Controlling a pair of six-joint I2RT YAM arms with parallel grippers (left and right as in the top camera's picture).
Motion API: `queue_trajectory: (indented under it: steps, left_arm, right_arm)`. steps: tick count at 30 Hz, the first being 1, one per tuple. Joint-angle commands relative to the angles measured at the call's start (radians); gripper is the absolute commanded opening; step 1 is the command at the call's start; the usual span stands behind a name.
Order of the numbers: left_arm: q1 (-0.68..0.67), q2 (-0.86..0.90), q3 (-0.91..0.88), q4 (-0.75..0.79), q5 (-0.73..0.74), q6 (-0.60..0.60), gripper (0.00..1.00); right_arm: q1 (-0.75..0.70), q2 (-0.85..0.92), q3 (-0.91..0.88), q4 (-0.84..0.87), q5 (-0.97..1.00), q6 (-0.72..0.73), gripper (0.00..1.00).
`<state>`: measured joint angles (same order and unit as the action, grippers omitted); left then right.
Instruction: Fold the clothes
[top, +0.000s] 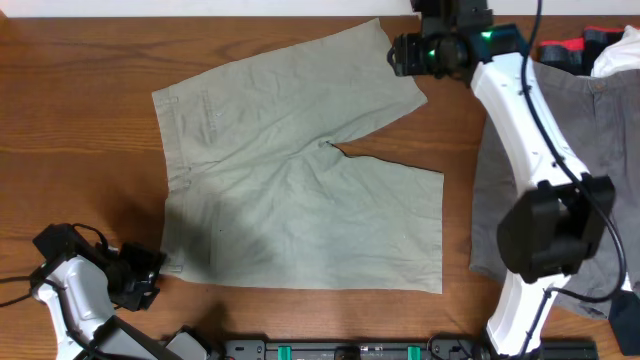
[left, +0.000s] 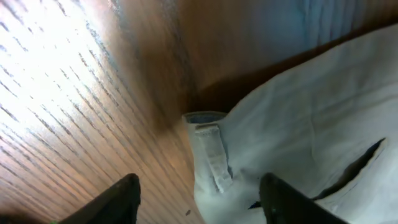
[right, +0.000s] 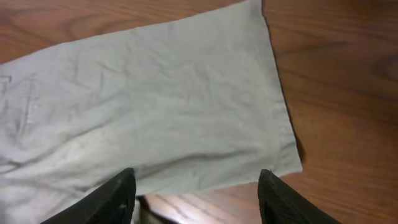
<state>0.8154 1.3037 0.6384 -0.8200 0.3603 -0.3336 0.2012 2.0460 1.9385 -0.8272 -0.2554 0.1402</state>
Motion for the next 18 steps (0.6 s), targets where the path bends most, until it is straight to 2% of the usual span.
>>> queue_trajectory:
  steps: [1,5,10,15,18]
  left_arm:
    - [0.01,0.006,-0.042,0.043,-0.013,-0.1,0.72]
    - [0.014,0.023,-0.094,0.132,-0.013,-0.171,0.75]
    - [0.014,0.075,-0.119,0.185,-0.013,-0.182,0.75]
    - [0.013,0.149,-0.119,0.265,-0.003,-0.189,0.62]
    - [0.013,0.187,-0.119,0.301,0.043,-0.196,0.48]
  right_arm:
    - [-0.007,0.02,-0.001,-0.047,-0.019,-0.027,0.61]
    - [-0.006,0.02,-0.001,-0.13,-0.019,-0.049,0.61]
    - [-0.005,0.02,-0.002,-0.195,-0.019,-0.063,0.61]
    - [-0.004,0.02,-0.002,-0.199,-0.019,-0.068,0.61]
    - [-0.004,0.02,-0.002,-0.19,-0.018,-0.068,0.62]
